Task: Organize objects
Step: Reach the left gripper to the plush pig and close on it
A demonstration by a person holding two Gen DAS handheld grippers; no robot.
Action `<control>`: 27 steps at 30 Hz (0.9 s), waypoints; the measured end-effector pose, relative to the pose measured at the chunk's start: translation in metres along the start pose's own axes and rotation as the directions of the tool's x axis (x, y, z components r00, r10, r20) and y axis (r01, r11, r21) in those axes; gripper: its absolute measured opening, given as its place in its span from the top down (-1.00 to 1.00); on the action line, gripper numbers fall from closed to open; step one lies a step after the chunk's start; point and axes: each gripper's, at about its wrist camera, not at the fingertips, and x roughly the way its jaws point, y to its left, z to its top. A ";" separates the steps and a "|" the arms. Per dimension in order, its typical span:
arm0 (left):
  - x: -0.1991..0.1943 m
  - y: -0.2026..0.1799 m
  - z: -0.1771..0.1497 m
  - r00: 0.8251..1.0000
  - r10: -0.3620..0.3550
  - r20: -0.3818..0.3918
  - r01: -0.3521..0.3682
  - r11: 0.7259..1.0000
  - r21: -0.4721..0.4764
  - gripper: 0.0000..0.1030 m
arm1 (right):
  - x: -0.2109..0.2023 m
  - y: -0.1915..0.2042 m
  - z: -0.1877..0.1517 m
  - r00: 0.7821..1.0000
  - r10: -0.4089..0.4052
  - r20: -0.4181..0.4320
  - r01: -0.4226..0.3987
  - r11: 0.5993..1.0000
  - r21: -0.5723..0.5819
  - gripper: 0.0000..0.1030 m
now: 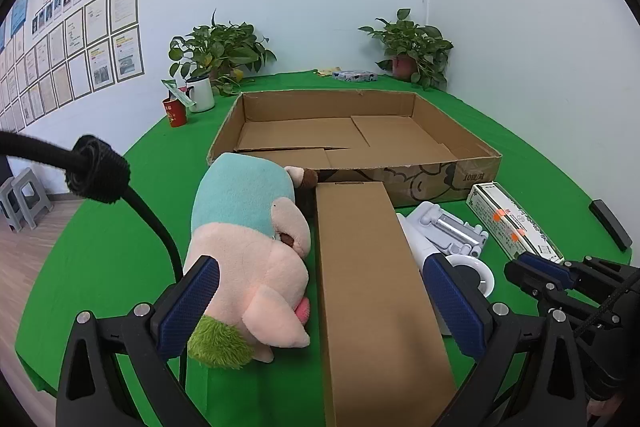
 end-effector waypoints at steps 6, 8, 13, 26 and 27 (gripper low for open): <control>0.000 0.004 -0.001 1.000 0.005 0.006 -0.005 1.000 -0.008 -0.99 | 0.000 0.005 0.003 1.000 -0.013 0.018 0.013 1.000 -0.024 0.75; 0.000 0.006 -0.001 1.000 0.007 0.009 -0.007 1.000 -0.012 -0.99 | -0.001 0.007 0.003 1.000 -0.014 0.023 0.014 1.000 -0.028 0.75; -0.001 0.010 -0.001 1.000 0.002 0.016 -0.001 1.000 -0.014 -0.99 | -0.003 0.013 0.004 0.998 -0.032 0.047 0.034 0.998 -0.057 0.75; 0.003 0.038 0.002 0.999 -0.050 -0.005 0.049 0.997 -0.067 -0.99 | 0.009 0.019 0.010 0.996 0.094 -0.007 -0.094 0.995 -0.044 -0.99; 0.005 0.043 0.001 0.998 -0.062 -0.016 0.061 0.995 -0.083 -0.99 | 0.009 0.020 0.011 0.994 0.106 -0.013 -0.106 0.994 -0.040 -0.99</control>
